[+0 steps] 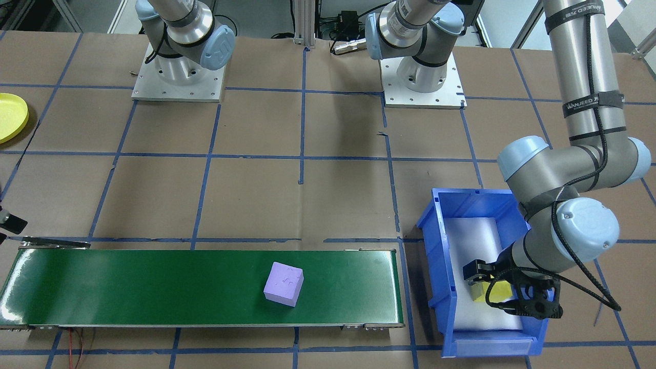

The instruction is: Move block left to right into plate

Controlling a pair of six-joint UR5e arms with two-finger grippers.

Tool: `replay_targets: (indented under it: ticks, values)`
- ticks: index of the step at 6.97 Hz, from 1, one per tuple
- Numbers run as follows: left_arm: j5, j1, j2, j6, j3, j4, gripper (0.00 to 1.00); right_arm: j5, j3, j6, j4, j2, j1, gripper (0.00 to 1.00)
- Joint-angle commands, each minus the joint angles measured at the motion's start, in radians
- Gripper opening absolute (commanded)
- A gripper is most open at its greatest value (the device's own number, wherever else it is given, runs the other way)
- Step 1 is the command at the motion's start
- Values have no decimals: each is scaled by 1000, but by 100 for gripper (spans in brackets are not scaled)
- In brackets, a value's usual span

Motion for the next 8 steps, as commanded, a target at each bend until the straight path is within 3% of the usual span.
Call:
replay_targets:
  ticks: [1,2,3,5,6,7,8]
  values:
    - [-6,0,-24,-3,1,4,84,3,-5,-27,11,56,-29,100]
    - [-9,-1,-23,3,-5,4,43,23,-31,-27,-7,105,-29,100]
    - [-8,-1,-18,-6,-7,3,12,26,-52,-32,-32,133,-29,100]
    - [-15,-8,59,-29,2,-64,8,64,-28,-38,-92,184,-29,100]
    - [-31,-15,128,-69,13,-174,8,121,32,-35,-90,181,-29,100]
    - [-64,-41,190,-109,14,-236,9,146,62,-48,-93,172,-28,100]
    - [-66,-85,225,-167,16,-253,9,146,66,-65,-95,167,-17,100]
